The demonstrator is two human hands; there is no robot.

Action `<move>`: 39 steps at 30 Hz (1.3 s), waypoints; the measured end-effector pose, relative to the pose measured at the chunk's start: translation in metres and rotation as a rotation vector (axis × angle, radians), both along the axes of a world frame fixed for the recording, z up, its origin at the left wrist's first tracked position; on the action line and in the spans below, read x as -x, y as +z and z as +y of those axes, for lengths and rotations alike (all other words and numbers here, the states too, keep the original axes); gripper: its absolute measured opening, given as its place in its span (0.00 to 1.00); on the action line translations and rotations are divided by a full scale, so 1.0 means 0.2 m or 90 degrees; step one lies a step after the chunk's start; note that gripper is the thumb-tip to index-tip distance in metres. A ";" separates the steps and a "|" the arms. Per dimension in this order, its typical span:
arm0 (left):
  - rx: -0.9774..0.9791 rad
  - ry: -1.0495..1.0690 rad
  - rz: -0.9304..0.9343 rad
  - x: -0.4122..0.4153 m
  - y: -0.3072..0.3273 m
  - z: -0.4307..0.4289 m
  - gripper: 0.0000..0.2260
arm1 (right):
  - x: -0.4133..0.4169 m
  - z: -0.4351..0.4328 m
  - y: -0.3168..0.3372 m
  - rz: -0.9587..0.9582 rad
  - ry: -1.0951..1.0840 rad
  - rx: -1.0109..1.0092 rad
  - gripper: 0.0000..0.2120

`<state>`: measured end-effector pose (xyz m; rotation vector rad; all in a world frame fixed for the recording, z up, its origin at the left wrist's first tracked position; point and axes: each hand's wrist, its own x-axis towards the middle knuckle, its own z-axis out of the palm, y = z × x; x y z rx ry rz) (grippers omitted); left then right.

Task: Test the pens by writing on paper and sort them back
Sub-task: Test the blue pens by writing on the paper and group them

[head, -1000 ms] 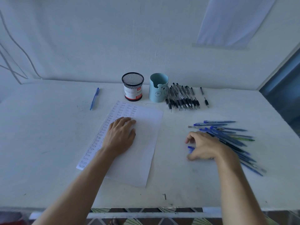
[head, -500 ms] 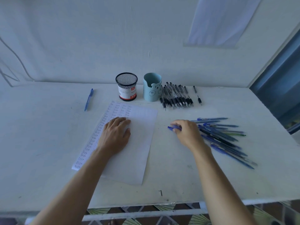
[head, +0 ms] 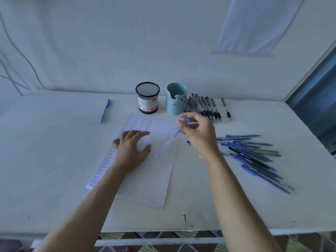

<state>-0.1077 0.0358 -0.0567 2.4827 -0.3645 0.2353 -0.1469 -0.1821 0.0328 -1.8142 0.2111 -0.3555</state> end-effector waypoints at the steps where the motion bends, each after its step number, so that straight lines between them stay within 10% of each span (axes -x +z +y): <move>1: 0.037 0.001 0.008 0.01 0.02 0.01 0.21 | -0.02 0.04 -0.01 -0.004 -0.002 -0.097 0.05; 10: 0.342 -0.118 0.166 -0.04 0.18 0.11 0.20 | -0.06 0.29 -0.22 0.102 -0.057 -0.581 0.04; 16: 0.588 -0.120 0.307 -0.02 0.20 0.02 0.12 | -0.03 0.31 -0.28 0.145 0.075 -0.277 0.06; 39: 0.625 0.039 0.238 -0.07 0.13 -0.09 0.14 | -0.08 0.37 -0.32 -0.024 0.085 0.299 0.11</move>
